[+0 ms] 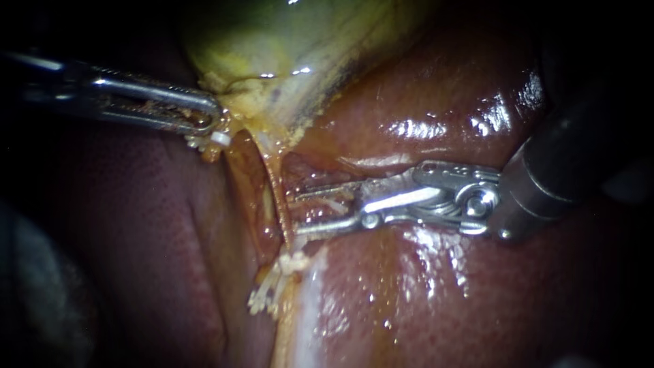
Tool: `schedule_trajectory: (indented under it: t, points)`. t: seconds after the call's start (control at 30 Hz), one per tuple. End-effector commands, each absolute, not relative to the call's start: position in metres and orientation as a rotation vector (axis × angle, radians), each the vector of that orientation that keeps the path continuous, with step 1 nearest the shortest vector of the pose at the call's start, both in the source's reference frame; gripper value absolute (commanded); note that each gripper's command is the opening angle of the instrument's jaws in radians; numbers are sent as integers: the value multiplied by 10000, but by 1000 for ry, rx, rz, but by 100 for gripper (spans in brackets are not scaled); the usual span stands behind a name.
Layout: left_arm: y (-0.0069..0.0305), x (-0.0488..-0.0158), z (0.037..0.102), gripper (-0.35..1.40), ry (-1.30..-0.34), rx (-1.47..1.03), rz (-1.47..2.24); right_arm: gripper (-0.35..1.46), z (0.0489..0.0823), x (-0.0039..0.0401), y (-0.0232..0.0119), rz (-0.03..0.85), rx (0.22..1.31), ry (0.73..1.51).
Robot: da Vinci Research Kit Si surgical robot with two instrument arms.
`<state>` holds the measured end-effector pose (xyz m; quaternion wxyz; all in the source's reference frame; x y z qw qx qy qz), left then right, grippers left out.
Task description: Clipping second clip right tube
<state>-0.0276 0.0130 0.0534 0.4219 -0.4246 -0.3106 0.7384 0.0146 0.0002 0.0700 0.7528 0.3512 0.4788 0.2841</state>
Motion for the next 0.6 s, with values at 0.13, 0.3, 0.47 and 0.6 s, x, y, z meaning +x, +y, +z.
schedule_trajectory:
  t: [0.13,0.3,0.47,0.6]
  points:
    - [130,-275,534,-35,-778,-1064,1849,50,696,144,4,621,771,1048]
    - [130,-273,534,-35,-779,-1064,1850,50,676,128,20,618,787,1050]
    - [130,-273,534,-35,-779,-1064,1850,50,642,110,42,592,791,1048]
    - [130,-273,534,-35,-779,-1064,1850,50,619,102,45,570,805,1024]
